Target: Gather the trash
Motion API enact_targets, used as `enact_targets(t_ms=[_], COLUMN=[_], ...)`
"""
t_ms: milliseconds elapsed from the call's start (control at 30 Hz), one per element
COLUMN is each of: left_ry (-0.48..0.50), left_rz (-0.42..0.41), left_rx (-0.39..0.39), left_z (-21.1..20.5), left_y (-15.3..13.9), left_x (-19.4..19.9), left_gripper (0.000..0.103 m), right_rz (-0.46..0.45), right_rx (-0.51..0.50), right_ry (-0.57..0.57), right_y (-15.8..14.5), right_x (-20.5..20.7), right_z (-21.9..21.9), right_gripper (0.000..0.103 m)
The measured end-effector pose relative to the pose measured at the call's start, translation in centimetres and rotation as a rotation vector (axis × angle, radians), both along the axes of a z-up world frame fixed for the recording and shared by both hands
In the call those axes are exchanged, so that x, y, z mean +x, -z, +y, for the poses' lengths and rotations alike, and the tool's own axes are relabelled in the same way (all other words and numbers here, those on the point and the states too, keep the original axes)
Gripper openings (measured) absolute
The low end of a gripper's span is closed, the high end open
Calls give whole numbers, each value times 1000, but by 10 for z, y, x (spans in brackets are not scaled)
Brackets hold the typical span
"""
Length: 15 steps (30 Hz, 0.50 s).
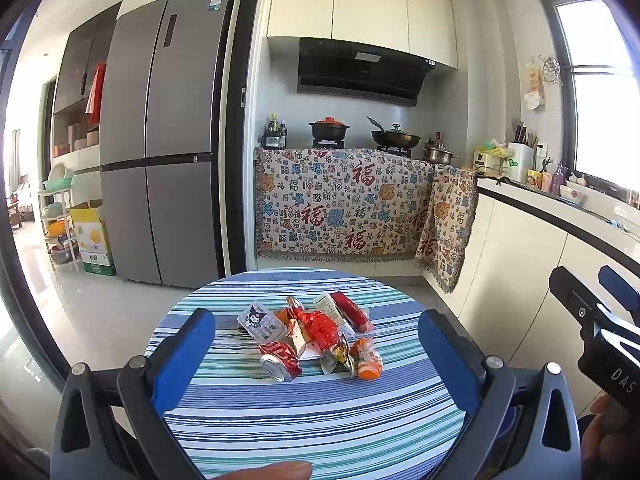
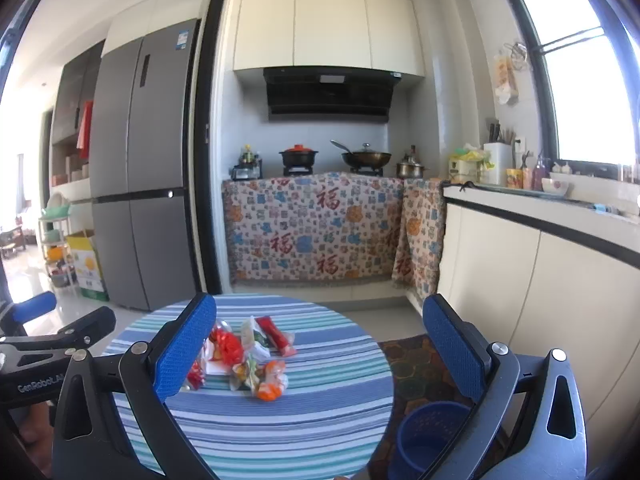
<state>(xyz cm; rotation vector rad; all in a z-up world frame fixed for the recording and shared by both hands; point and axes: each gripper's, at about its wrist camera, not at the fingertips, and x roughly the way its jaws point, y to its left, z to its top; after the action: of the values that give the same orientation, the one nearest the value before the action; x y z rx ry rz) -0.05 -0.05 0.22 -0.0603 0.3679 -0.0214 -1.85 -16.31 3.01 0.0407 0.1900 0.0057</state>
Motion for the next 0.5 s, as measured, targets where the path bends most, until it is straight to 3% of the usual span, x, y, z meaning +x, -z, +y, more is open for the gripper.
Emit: enact_targets(t_ms=[500], left_ry=[7], left_rz=[6], left_rx=[3], left_z=[-2], left_y=[2], left_x=[-1], left_gripper=[103], right_rz=[7], right_rx=[1], right_ry=[2], right_y=[4], right_x=[0], right_z=[-2], right_gripper=[103])
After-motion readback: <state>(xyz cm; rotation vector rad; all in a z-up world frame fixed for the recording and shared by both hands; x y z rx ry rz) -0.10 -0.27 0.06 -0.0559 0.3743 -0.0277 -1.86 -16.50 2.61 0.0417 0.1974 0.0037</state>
